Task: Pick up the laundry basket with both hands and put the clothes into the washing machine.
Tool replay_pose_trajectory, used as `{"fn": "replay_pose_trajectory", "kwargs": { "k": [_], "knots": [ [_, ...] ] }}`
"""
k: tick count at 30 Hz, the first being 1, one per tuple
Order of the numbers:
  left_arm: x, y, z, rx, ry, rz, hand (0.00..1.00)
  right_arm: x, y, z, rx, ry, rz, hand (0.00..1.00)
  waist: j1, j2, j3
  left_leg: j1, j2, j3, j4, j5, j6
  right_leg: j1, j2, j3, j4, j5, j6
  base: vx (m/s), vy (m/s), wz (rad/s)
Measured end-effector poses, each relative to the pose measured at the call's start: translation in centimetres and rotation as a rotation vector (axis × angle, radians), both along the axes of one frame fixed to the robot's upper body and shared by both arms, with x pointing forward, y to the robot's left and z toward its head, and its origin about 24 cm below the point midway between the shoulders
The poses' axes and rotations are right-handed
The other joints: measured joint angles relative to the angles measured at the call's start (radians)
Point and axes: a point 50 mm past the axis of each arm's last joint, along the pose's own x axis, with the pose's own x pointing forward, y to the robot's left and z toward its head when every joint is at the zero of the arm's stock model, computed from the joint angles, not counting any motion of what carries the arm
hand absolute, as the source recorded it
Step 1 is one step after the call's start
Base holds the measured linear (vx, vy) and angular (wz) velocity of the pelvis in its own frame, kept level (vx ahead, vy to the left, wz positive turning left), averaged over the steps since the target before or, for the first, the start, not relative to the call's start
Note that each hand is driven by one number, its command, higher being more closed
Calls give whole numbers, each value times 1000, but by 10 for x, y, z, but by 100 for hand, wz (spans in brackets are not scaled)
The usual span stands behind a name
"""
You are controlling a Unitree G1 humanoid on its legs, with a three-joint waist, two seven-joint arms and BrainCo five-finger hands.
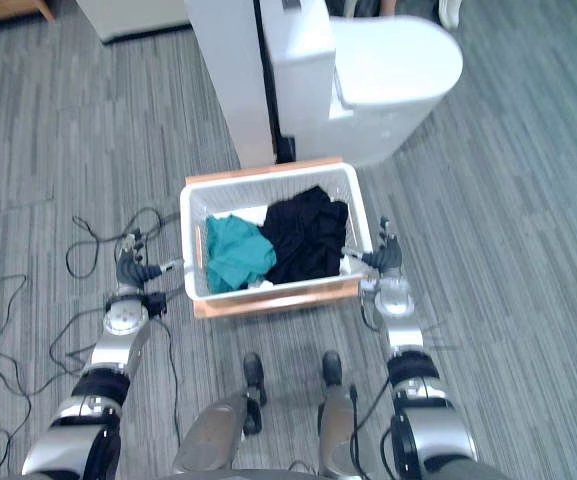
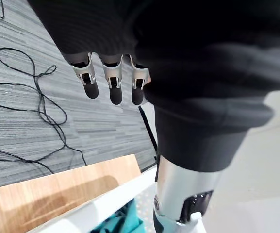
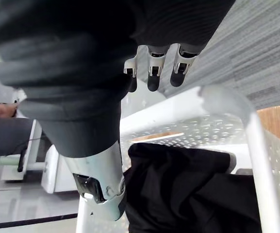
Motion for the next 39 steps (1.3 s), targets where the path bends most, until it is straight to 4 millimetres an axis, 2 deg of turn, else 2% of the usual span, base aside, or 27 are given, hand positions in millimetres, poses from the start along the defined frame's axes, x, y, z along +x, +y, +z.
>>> {"fn": "replay_pose_trajectory", "kwargs": {
  "k": [3, 9, 10, 12, 13, 19, 22, 24, 26, 28, 31, 34, 39],
  "knots": [
    [14, -12, 6, 3, 21, -31, 0, 15, -1, 17, 50, 10, -39, 0, -2, -3, 7, -41, 0, -5, 15, 2, 3, -32, 0, -1, 4, 8, 3, -61, 1, 3],
    [24, -36, 11, 15, 36, -105, 0, 24, 10, 29, 65, 14, -10, 0, -4, -14, 25, -72, 0, -20, 31, 3, 4, -50, -1, -7, 9, 9, 4, -2, -8, 6],
    [26, -39, 13, 25, 33, -117, 0, 25, 9, 32, 63, 8, -10, 100, -3, -18, 27, -81, 0, -21, 34, 3, 4, -61, -1, -8, 11, 9, 4, 7, -13, 5],
    [27, -40, 15, 33, 28, -121, 0, 26, 11, 35, 62, -1, -6, 100, -5, -24, 37, -87, 0, -21, 36, 3, 4, -66, -1, -7, 12, 9, 4, 0, 0, 0],
    [27, -40, 15, 38, 27, -122, 100, 27, 11, 35, 57, -2, -4, 100, -5, -26, 39, -87, 0, -21, 36, 3, 4, -66, -1, -8, 12, 9, 4, 0, 0, 0],
    [27, -37, 17, 91, 37, -144, 100, 27, 14, 37, 28, -5, 20, 100, -6, -26, 39, -86, 0, -19, 34, 3, 4, -66, -1, -6, 7, 9, 4, 0, 0, 0],
    [26, -30, 16, 107, 50, -127, 100, 26, 13, 36, 17, -9, 24, 100, -6, -26, 39, -82, 1, -16, 32, 3, 4, -63, -1, -5, 5, 9, 3, 0, 0, 0],
    [20, -21, 8, 120, 78, -111, 100, 18, 13, 28, 2, -23, 40, 100, -9, -27, 40, -59, 0, -14, 17, 3, 4, -43, -1, -4, -4, 10, 3, 45, -16, -3],
    [9, -17, -5, 118, 106, -101, 100, 9, 17, 18, 9, -31, 58, 100, -17, -28, 40, -33, -1, -14, 6, 3, 4, -20, -1, -4, -9, 10, 3, 76, -14, -1],
    [-11, -18, -22, 101, 118, -109, 100, -8, 19, 6, 32, -62, 68, 100, -27, -28, 40, 2, -2, -16, -11, 2, 3, 13, -2, -5, -23, 10, 3, 85, -11, 1],
    [-31, -28, -30, 46, 88, -127, 100, -28, 14, -6, 56, -81, 49, 100, -27, -29, 39, 31, -2, -16, -28, 2, 3, 41, -2, -5, -37, 10, 3, 51, -10, -1],
    [-59, -38, -35, -17, 40, -141, 100, -57, 9, -20, 65, -94, 26, 100, -29, -30, 32, 75, -2, -12, -37, -4, -4, 85, -1, -1, -50, 9, 3, 29, 4, -3],
    [-101, -47, -49, -81, 62, -175, 100, -97, 3, -43, 53, -68, -9, 100, -30, -33, -86, 111, 6, 29, -36, -27, -16, 110, 7, 38, -76, 9, 3, 25, -7, -24]
  ]
}}
